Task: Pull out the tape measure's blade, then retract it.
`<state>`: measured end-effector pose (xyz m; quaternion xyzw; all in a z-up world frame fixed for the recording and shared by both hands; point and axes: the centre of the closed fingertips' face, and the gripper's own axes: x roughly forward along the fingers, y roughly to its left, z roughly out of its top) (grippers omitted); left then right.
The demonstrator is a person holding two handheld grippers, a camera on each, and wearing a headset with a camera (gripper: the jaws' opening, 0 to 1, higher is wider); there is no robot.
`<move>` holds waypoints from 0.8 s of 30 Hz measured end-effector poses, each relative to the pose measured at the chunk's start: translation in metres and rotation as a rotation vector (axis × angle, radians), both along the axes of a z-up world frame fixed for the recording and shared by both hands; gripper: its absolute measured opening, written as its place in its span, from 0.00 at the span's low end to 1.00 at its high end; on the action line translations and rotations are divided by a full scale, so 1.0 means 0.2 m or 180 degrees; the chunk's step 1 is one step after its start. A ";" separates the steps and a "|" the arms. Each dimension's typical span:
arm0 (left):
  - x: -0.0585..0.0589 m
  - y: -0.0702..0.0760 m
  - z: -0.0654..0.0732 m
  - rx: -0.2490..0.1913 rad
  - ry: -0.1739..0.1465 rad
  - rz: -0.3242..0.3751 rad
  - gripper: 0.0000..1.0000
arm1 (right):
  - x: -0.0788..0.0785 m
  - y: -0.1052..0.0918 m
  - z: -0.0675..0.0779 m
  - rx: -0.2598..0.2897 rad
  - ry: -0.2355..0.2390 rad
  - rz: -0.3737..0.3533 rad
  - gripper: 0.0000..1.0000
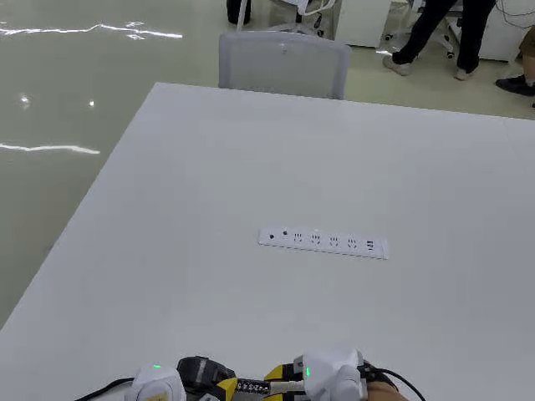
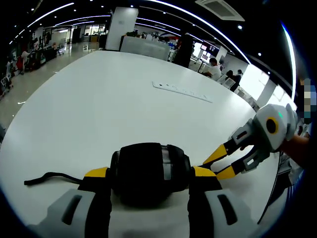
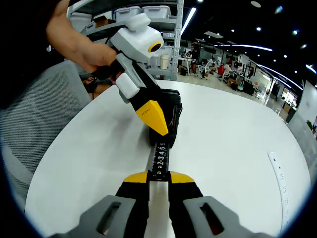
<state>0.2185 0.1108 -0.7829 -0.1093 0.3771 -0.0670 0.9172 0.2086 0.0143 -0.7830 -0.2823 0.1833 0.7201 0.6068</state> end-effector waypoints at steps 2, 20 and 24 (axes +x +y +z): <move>0.00 0.00 0.00 -0.0005 0.0001 -0.0004 0.58 | 0.00 0.00 0.00 0.0002 0.0000 0.0003 0.13; -0.01 -0.01 0.02 -0.0018 0.0017 -0.0031 0.58 | -0.01 0.05 0.00 0.0016 0.0004 0.0027 0.13; -0.01 -0.01 0.01 -0.0025 0.0015 -0.0027 0.58 | -0.01 0.05 0.00 0.0020 0.0001 0.0026 0.13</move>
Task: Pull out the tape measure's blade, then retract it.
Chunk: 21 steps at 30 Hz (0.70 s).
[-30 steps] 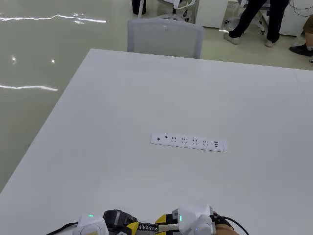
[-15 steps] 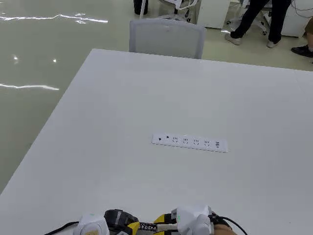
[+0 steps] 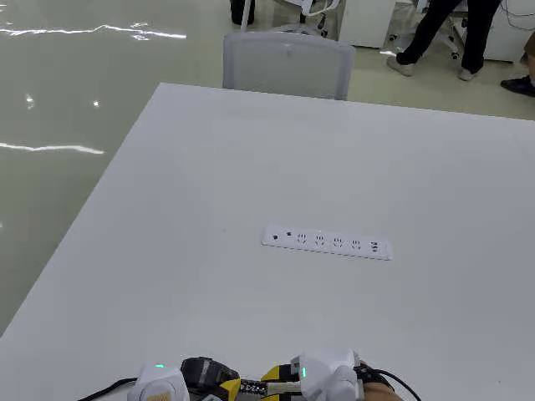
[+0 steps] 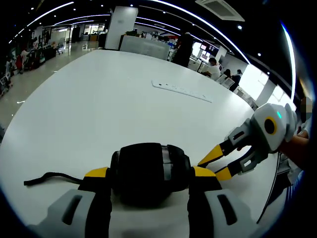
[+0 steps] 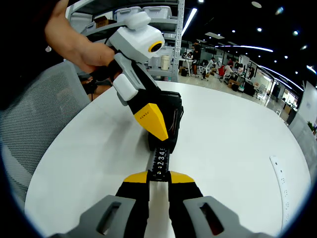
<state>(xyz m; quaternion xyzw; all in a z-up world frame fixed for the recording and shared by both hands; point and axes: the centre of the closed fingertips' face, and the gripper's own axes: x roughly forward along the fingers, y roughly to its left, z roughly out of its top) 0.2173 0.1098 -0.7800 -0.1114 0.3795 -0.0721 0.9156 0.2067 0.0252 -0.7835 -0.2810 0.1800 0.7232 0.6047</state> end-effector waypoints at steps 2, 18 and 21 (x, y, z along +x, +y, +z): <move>0.00 0.00 0.00 -0.0001 0.0001 -0.0002 0.58 | 0.00 0.00 0.00 -0.0002 0.0003 0.0000 0.13; 0.00 0.01 -0.01 -0.0032 0.0003 0.0005 0.58 | 0.00 0.05 0.00 0.0019 0.0008 -0.0007 0.13; 0.00 0.01 -0.01 -0.0033 0.0001 0.0004 0.58 | 0.00 0.06 -0.01 0.0020 0.0009 -0.0009 0.13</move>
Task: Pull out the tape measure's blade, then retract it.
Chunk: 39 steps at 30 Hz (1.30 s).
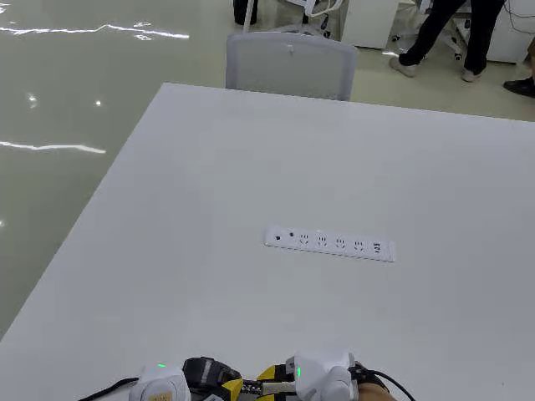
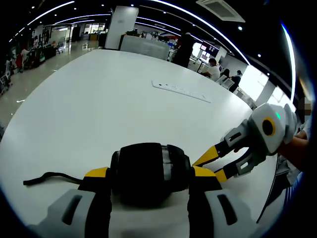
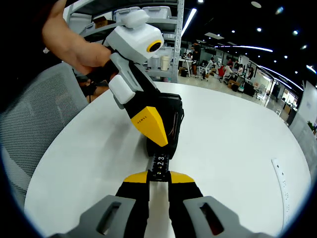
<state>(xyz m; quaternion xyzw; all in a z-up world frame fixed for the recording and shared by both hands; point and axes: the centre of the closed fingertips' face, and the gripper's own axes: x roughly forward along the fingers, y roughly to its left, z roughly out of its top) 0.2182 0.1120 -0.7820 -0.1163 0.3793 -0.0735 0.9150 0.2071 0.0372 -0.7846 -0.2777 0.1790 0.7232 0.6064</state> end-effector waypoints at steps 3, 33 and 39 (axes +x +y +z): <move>0.00 0.00 -0.01 -0.0008 0.0002 0.0004 0.58 | 0.00 0.01 0.00 0.0005 -0.0002 0.0000 0.13; 0.00 -0.02 0.03 -0.0050 0.0005 -0.0002 0.58 | 0.00 0.08 -0.01 0.0009 -0.0006 0.0007 0.13; -0.01 -0.01 0.03 -0.0057 0.0009 0.0012 0.58 | 0.00 0.09 -0.01 0.0004 -0.0017 0.0010 0.13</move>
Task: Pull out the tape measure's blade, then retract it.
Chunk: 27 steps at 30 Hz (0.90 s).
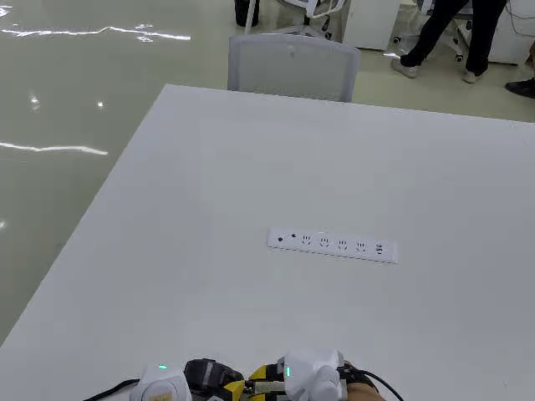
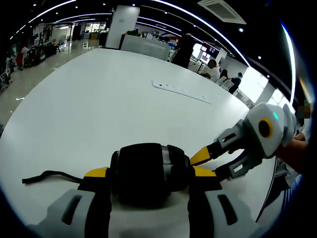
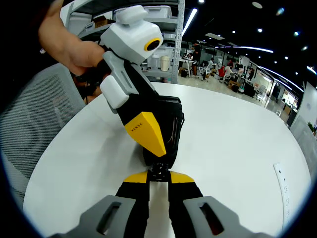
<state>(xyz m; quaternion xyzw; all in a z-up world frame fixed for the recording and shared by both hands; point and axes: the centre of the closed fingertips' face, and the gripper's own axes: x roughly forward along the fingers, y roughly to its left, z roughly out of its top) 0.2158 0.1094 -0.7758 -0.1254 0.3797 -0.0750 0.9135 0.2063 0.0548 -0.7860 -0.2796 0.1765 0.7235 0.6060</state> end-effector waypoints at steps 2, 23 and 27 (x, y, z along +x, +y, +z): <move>0.00 0.00 0.00 0.0000 0.0000 0.0000 0.58 | 0.00 0.00 0.00 -0.0005 -0.0003 -0.0002 0.13; 0.00 0.00 -0.04 0.0072 0.0006 0.0000 0.60 | 0.00 0.03 -0.03 -0.0024 0.0002 -0.0076 0.13; 0.00 -0.01 -0.04 0.0104 0.0021 0.0000 0.60 | 0.00 0.03 -0.04 -0.0029 0.0001 -0.0094 0.14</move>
